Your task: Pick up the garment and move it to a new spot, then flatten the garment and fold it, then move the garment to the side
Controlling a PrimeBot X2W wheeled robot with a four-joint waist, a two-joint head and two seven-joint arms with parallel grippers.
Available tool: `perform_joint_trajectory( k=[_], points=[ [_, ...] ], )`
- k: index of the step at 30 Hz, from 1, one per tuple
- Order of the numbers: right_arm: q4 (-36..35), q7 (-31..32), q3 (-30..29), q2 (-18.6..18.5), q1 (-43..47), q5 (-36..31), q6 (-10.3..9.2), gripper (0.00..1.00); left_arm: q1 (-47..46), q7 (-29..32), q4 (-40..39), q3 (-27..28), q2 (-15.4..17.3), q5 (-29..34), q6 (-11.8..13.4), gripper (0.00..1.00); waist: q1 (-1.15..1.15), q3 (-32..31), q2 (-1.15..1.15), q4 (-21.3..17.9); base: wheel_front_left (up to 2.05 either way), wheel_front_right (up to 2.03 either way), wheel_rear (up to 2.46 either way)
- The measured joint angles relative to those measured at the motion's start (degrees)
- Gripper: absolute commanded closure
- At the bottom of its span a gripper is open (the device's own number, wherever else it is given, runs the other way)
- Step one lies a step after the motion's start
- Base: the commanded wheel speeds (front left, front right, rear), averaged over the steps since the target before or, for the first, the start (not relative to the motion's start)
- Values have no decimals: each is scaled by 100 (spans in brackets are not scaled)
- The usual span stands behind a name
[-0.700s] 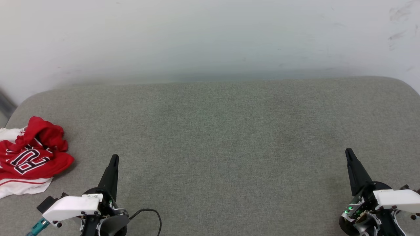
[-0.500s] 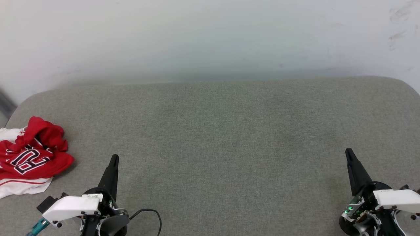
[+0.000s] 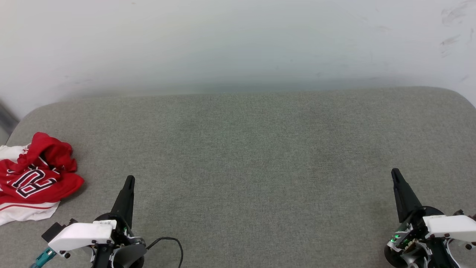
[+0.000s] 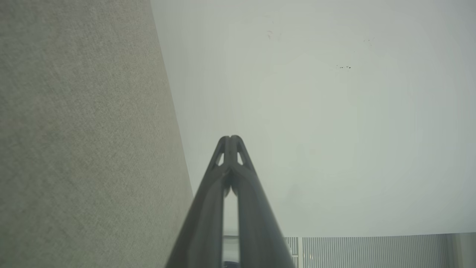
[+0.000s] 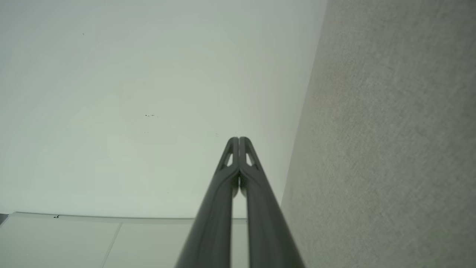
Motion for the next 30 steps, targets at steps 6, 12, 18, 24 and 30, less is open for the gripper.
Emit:
perform_joint_trajectory(
  k=[6, 12, 18, 24, 30],
  points=[
    [0, 0, 0, 0, 0, 0, 0, 100, 0, 0, 0, 0, 0, 0, 0, 100, 0, 0, 0, 0, 0, 0, 0],
    [0, 0, 0, 0, 0, 0, 0, 100, 0, 0, 0, -4, 0, 0, 0, 100, 0, 0, 0, 0, 0, 0, 0],
    [0, 0, 0, 0, 0, 0, 0, 100, 0, 0, 0, -3, 0, 0, 0, 100, 0, 0, 0, 0, 0, 0, 0],
    [229, -1, 8, 4, 204, 2, -1, 0, 189, -13, 221, -35, -19, 0, 1, 0, 0, 1, 0, 0, 0, 0, 0],
    [234, -160, 42, 8, 274, -118, -2, 0, 263, -172, 153, -58, -25, 56, 1, 0, 0, 5, 0, 0, 0, 0, 0]
  ],
)
